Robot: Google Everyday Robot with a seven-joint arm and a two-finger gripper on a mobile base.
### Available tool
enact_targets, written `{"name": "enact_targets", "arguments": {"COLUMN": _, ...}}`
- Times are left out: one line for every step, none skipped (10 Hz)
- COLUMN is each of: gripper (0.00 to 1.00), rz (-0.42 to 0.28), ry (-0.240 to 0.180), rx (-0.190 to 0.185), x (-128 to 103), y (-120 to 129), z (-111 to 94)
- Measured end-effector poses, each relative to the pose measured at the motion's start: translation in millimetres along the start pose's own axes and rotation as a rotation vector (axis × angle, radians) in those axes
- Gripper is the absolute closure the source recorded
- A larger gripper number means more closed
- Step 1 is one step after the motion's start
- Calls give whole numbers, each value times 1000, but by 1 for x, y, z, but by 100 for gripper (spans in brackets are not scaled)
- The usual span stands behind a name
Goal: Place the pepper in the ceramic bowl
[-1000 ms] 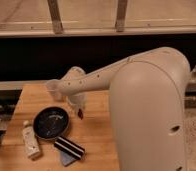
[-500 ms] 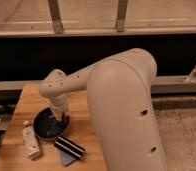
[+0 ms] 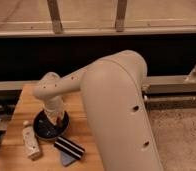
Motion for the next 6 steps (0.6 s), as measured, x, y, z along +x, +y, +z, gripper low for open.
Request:
{"name": "enact_targets", "arguments": {"gripper": 69, "rz": -2, "ry": -1, "rx": -2, "x": -1, "y": 2, "z": 0}}
{"name": "enact_targets", "arguments": {"gripper": 59, "rz": -2, "ry": -1, "rx": -2, "x": -1, "y": 2, "z": 0}}
{"name": "enact_targets", "arguments": {"gripper": 48, "rz": 3, "ry": -1, "rx": -1, "x": 1, "y": -1, "z": 0}}
{"name": "enact_targets", "arguments": {"gripper": 39, "rz": 3, "ry": -1, "rx": -1, "x": 0, "y": -1, "z": 0}}
{"name": "enact_targets", "arguments": {"gripper": 28, "rz": 1, "ry": -2, "rx": -1, "x": 0, "y": 0, "z": 0}}
{"name": "enact_targets", "arguments": {"gripper": 21, "rz": 0, "ry": -2, "rx": -2, "x": -1, "y": 0, "z": 0}}
